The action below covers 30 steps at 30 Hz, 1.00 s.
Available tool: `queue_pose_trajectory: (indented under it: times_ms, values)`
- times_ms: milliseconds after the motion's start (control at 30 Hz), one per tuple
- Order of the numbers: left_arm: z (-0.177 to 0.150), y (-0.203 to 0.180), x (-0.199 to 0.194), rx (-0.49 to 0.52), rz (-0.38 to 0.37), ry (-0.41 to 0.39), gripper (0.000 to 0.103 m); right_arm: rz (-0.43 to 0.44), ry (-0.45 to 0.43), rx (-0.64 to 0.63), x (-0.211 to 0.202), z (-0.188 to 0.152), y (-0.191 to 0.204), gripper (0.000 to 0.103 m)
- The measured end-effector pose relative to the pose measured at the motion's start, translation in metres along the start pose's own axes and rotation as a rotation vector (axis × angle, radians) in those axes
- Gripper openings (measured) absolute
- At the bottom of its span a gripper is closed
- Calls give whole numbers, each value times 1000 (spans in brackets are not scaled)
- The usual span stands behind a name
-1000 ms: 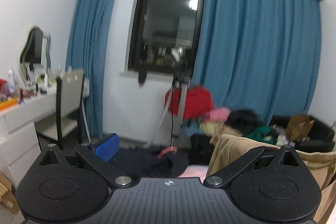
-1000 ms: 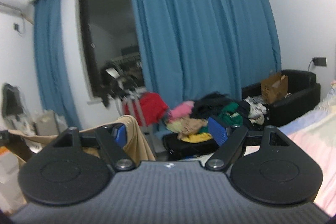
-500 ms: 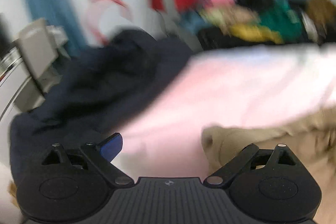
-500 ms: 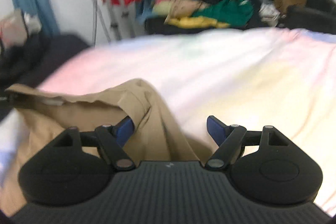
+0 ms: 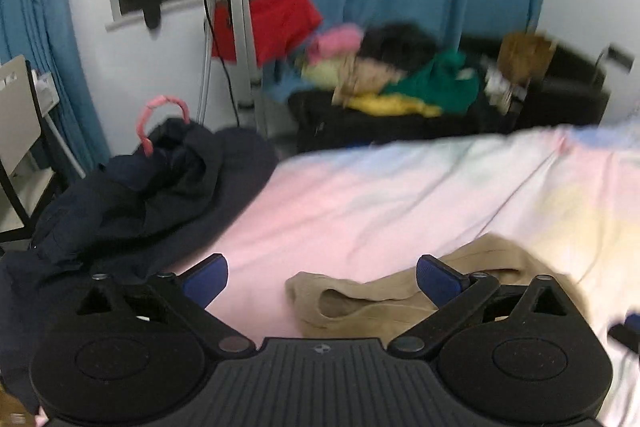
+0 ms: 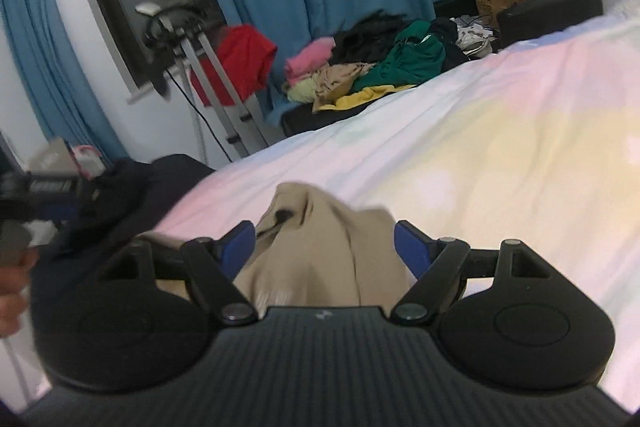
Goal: Fold clothes
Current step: 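Lay the T-shirt flat on the bed with both grippers and release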
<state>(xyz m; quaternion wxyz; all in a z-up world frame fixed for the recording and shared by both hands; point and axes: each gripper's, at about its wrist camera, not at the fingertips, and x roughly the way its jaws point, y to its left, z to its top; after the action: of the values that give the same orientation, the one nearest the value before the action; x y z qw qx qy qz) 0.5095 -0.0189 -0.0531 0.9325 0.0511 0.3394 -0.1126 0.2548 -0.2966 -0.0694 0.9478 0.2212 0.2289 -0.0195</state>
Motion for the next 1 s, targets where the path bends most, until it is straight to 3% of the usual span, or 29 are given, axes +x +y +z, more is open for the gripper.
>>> queue_pose_trajectory:
  times_ms: [67, 200, 300, 467, 500, 533, 567, 600, 633, 667, 700, 833, 1000]
  values:
    - [-24, -4, -20, -5, -25, -33, 102, -4, -15, 16, -27, -18, -7, 78]
    - [-87, -14, -28, -49, -35, 74, 95, -20, -9, 28, -55, -33, -14, 80]
    - [-133, -5, -25, -126, -49, 155, 91, 44, -41, 32, -68, -29, -12, 80]
    - [-176, 6, -42, -119, -30, 151, 88, 44, -77, -21, -69, -29, -11, 80]
    - [-181, 6, -44, -107, -28, 156, 83, 38, -71, -7, -66, -28, -14, 80]
    - [-185, 3, -45, -91, -32, 178, 69, 39, -65, 12, -64, -27, -18, 80]
    - [-187, 0, -45, -74, -43, 203, 57, 42, -61, 33, -62, -26, -22, 80]
    - [-189, -2, -47, -62, -48, 208, 54, 46, -58, 54, -61, -25, -26, 80]
    - [-188, -2, -51, -57, -53, 203, 41, 44, -57, 66, -61, -25, -29, 80]
    - [-185, 0, -55, -60, -62, 199, 19, 37, -60, 73, -62, -24, -32, 80]
    - [-181, 3, -60, -72, -59, 192, 12, 33, -63, 77, -65, -23, -36, 80]
    - [-160, 28, -91, -145, -19, 136, 8, 17, -82, 112, -71, -19, -47, 80]
    - [-118, 79, -123, -287, 104, 55, 8, 10, -97, 129, -75, -15, -53, 80]
